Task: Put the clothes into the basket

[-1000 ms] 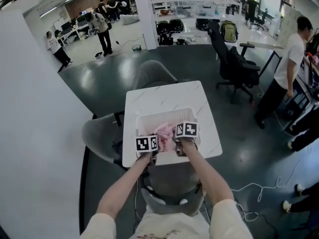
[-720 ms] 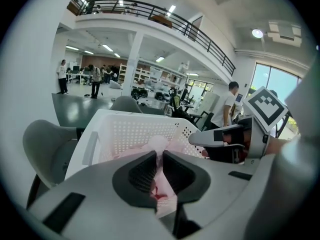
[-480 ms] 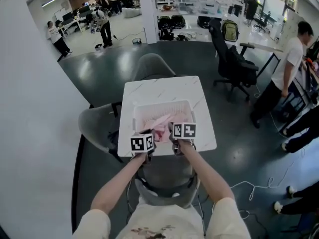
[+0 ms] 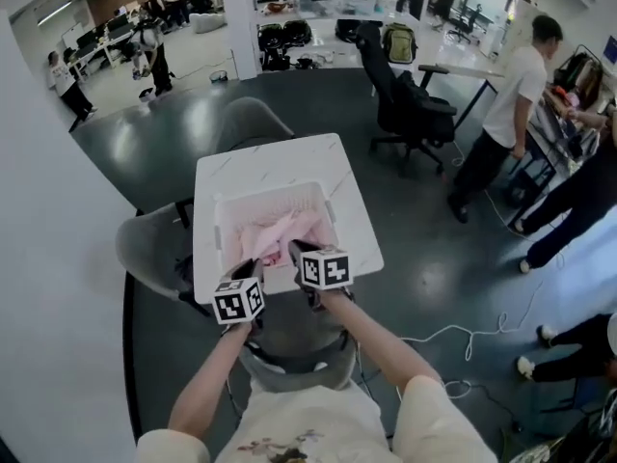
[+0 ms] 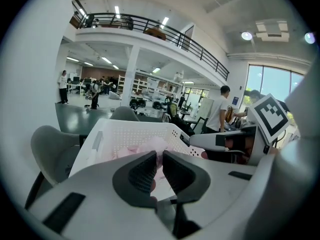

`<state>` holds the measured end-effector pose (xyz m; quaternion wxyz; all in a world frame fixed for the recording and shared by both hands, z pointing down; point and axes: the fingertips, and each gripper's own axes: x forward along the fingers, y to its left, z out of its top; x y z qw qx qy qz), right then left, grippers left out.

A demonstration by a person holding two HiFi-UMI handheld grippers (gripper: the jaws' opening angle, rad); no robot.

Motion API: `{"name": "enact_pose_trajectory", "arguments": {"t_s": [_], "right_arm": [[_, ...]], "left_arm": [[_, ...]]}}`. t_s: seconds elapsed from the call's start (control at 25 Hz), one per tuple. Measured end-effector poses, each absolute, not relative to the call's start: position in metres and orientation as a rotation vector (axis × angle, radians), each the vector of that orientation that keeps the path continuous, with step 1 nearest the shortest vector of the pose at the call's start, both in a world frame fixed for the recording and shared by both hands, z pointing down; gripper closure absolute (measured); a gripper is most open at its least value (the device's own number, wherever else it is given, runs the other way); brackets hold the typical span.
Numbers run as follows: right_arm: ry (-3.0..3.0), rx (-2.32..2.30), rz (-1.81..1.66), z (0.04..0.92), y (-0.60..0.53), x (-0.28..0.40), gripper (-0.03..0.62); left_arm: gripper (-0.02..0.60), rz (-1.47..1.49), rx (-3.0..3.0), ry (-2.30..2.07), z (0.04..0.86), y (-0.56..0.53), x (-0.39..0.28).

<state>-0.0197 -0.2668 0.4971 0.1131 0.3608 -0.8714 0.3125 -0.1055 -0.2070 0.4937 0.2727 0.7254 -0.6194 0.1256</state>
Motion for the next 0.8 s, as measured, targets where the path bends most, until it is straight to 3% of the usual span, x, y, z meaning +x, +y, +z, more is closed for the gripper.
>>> {"name": "enact_pose_trajectory", "arguments": {"t_s": [0.56, 0.68, 0.8], "right_arm": [[-2.680, 1.054, 0.789, 0.493, -0.208, -0.009, 0.570], [-2.694, 1.047, 0.787, 0.486, -0.203, -0.012, 0.569], [-2.710, 1.042, 0.796, 0.481, -0.198, -0.016, 0.569]], "left_arm": [[0.532, 0.288, 2.023, -1.698, 0.489, -0.165, -0.091], [0.460, 0.280, 2.103, -1.682, 0.469, -0.158, -0.080], [0.449, 0.269, 2.116, -1.681, 0.459, -0.150, -0.079]]}}
